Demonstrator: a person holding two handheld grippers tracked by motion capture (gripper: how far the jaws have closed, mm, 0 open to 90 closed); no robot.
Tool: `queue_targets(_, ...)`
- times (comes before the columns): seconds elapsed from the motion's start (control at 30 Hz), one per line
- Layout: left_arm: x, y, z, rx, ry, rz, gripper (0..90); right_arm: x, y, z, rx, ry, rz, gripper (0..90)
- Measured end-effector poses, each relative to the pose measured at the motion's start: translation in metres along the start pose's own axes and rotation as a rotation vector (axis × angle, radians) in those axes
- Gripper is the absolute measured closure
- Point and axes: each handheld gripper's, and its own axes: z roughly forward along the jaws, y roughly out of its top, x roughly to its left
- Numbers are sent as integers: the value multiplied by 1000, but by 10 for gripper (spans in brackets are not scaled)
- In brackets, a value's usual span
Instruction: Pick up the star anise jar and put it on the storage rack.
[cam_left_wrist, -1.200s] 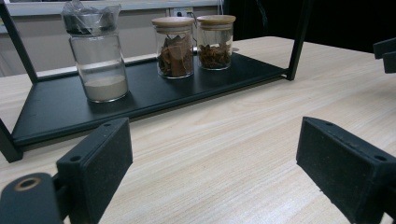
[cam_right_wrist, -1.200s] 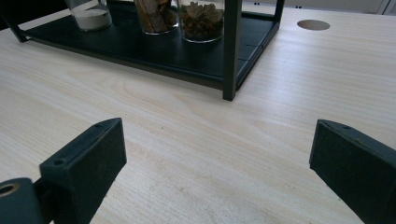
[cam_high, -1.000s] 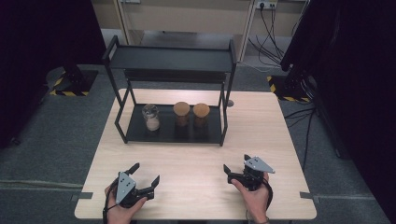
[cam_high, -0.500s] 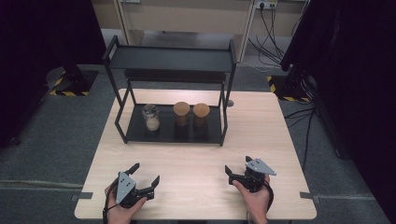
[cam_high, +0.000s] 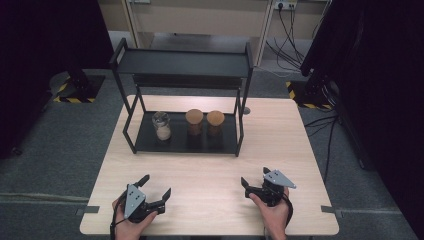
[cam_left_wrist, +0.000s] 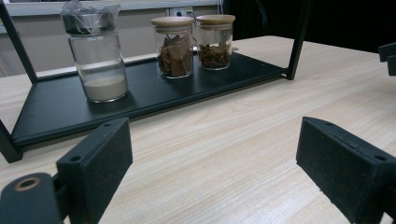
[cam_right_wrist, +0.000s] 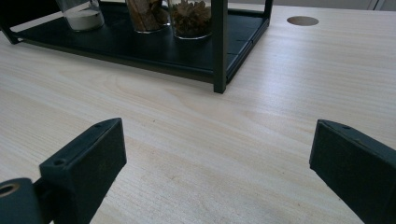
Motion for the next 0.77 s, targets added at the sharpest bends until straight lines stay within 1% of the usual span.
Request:
queue_targets(0.6, 0, 0, 0, 3, 2, 2, 104, 0, 0, 0, 0, 0, 0, 40)
queue_targets(0.77, 0, 0, 0, 1, -5, 0, 107, -1, 0, 0, 1, 2, 4, 39)
